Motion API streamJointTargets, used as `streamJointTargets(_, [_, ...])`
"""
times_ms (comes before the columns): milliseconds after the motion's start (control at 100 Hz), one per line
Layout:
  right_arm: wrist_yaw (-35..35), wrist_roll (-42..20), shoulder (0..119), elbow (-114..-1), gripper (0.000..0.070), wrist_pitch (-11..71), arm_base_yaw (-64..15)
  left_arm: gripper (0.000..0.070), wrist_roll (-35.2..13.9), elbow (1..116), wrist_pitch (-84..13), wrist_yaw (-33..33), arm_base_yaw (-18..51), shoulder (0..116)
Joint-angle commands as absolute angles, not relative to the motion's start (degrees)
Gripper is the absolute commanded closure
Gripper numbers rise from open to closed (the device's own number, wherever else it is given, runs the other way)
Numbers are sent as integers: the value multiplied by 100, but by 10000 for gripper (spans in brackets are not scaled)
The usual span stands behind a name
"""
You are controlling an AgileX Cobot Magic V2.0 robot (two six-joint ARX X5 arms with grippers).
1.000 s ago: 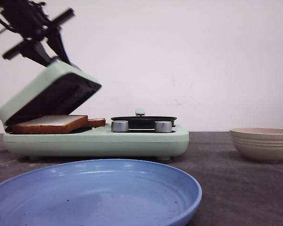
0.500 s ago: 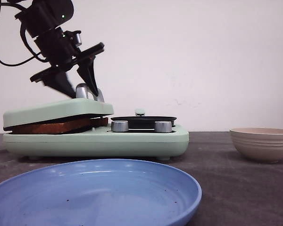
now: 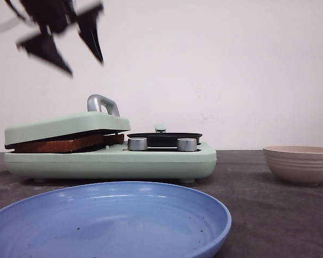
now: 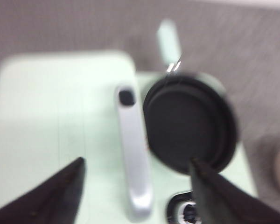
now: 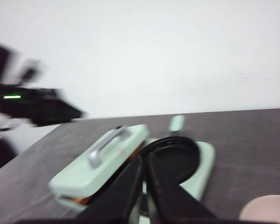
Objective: Make breakfast with bread and shrimp
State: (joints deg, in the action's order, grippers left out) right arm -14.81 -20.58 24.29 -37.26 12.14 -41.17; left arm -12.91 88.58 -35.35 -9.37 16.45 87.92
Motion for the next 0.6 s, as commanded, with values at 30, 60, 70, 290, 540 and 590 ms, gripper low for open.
streamJointTargets(30, [-1726,-2305,2467,-3833,696,1164,-3922,510,-1203,8995,-3514,-856,1745,8368])
streamJointTargets(60, [-1758,-2333,2488,-3859,696,1164,-3813,532,-1146,8995,-3511,-858,1774,8176])
streamJointTargets(70, [-1767,-2342,2504,-3872,697,1170,-3776,538,-1125,8995,-3509,-856,1782,8112])
streamJointTargets(290, [-1243,-2128,3345,-4812,697,1758,-2519,700,-495,8995,-3647,-856,1844,6667])
streamJointTargets(540, [1253,-1944,5518,-6289,697,2314,-781,700,-239,8995,-4471,-427,1839,5682])
streamJointTargets(590, [1682,-1946,5979,-6499,696,2436,-515,700,-224,8993,-4652,-427,1841,5572])
